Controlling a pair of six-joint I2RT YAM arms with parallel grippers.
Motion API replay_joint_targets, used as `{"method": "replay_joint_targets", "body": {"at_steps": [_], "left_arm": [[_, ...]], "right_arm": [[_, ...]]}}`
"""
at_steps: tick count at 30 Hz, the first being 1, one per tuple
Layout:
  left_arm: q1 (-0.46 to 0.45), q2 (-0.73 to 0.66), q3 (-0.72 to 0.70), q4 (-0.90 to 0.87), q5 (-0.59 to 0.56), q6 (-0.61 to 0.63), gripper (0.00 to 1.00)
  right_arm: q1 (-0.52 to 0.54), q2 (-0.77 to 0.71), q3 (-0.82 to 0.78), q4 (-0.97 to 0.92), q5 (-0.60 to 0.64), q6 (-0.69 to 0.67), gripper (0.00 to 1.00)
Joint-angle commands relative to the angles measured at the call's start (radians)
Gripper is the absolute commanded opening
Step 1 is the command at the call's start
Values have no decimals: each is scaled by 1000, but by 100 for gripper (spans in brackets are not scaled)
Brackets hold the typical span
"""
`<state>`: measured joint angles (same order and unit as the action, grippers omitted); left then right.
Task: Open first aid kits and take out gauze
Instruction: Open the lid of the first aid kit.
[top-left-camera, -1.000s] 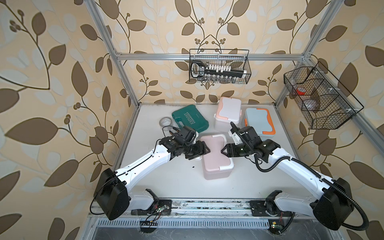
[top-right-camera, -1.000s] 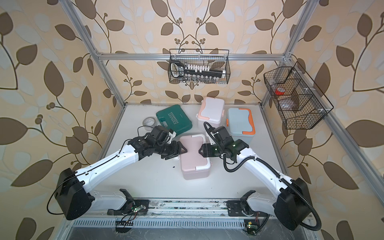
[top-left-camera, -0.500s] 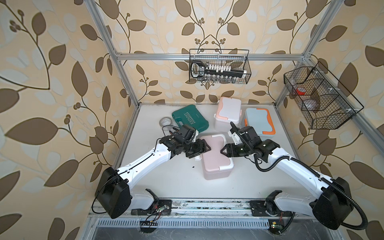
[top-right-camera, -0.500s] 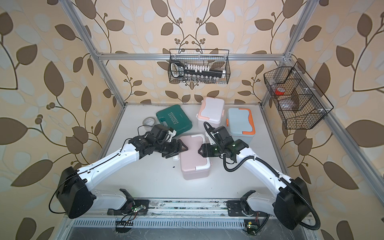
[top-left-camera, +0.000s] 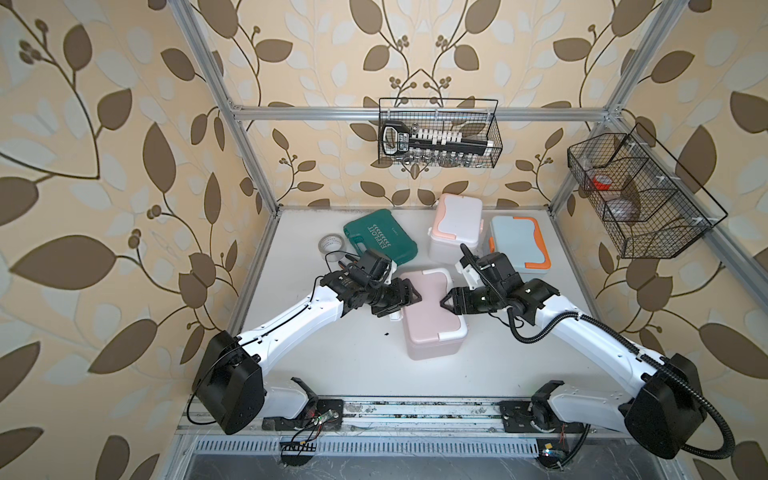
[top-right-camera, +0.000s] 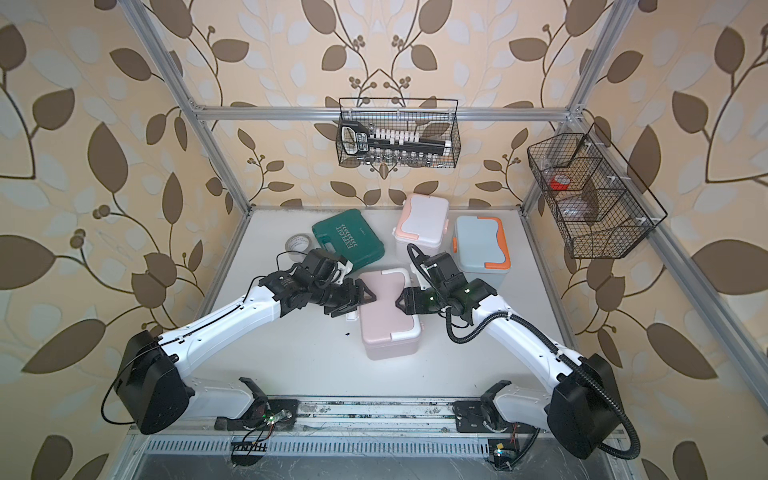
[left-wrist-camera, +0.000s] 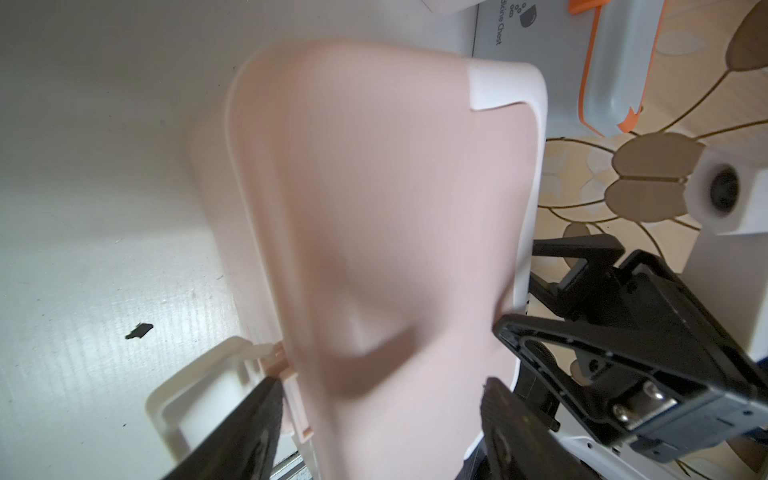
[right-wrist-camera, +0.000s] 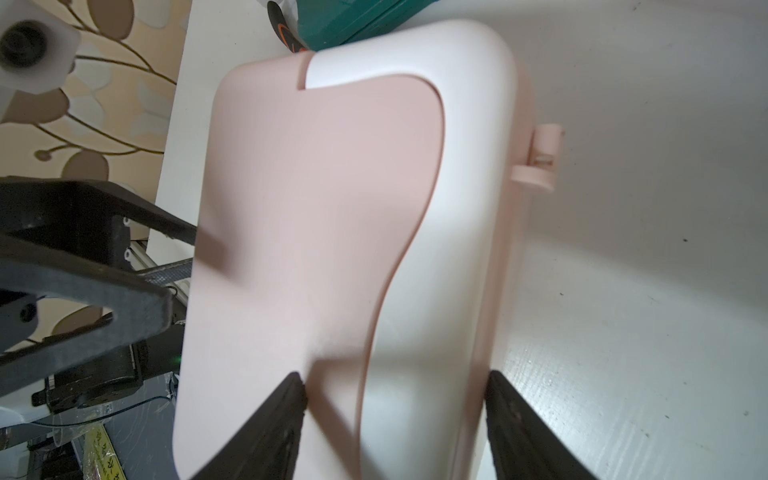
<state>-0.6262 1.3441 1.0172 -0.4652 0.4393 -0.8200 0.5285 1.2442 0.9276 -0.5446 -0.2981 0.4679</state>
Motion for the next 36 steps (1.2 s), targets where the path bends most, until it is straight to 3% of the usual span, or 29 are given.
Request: {"method": "replay_joint_targets", "body": {"at_steps": [1,26,36], "left_arm": [[5,2,-5,39,33,-4,77],[34,-70,-41,273,220,-140,79],[68,-110,-68,353,282,-200,80]], "right_arm": [[5,18,-23,6,-40,-4,68],[48,34,-39,85,-141,61,68],[50,15,-25,70,-149,74,83]]}}
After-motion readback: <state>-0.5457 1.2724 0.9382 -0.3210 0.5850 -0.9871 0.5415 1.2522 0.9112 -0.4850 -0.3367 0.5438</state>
